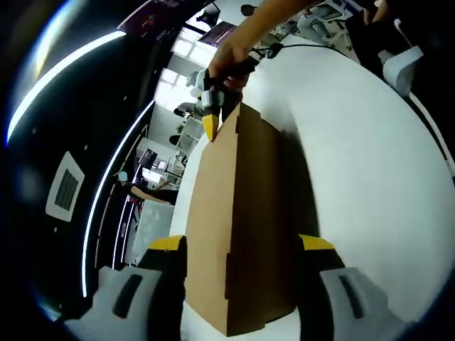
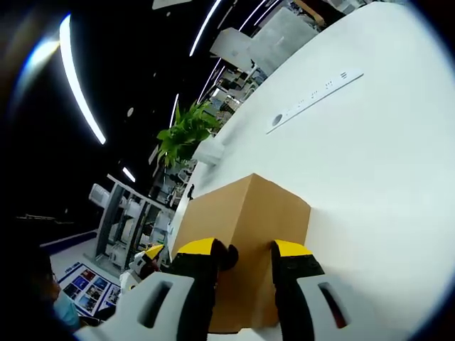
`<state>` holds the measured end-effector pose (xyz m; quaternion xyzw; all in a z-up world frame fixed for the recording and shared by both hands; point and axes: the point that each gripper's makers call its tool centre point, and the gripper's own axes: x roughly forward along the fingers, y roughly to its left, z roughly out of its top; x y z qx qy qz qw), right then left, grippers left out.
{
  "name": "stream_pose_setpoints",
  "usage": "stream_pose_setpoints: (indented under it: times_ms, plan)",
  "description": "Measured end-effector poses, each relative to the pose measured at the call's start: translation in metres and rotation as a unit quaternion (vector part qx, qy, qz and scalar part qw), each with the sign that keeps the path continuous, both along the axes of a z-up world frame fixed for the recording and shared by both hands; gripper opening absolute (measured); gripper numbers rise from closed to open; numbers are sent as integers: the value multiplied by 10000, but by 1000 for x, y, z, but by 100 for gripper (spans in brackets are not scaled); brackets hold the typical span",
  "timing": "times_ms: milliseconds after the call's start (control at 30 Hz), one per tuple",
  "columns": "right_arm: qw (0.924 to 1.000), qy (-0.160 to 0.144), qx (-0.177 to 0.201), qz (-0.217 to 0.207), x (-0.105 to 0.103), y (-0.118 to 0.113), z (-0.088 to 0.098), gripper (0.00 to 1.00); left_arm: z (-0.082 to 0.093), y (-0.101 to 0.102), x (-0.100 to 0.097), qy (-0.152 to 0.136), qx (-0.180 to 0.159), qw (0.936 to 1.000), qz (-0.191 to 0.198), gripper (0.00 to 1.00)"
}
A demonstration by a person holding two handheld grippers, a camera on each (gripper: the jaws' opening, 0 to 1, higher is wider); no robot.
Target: Operate the shoe box by opening the lid, removing the specified soft item, and placing it in the target area until the item is outside and the box remains undamaged.
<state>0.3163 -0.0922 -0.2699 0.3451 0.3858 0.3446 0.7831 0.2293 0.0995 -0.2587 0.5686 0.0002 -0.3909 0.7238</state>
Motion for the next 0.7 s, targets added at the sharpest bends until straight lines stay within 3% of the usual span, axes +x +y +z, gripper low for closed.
stream_pose_setpoints:
  times_ms: [600, 667, 700]
  plan:
    - [10000, -16, -8, 7, -6, 4, 0, 30, -3, 3, 5, -493, 443, 9977, 133, 45]
    - [10000, -17, -4, 8, -7, 5, 0, 30, -1, 5, 7, -737, 648, 9950, 168, 42]
    - [10000, -17, -3, 9, -7, 5, 0, 30, -3, 4, 6, -714, 634, 9953, 166, 41]
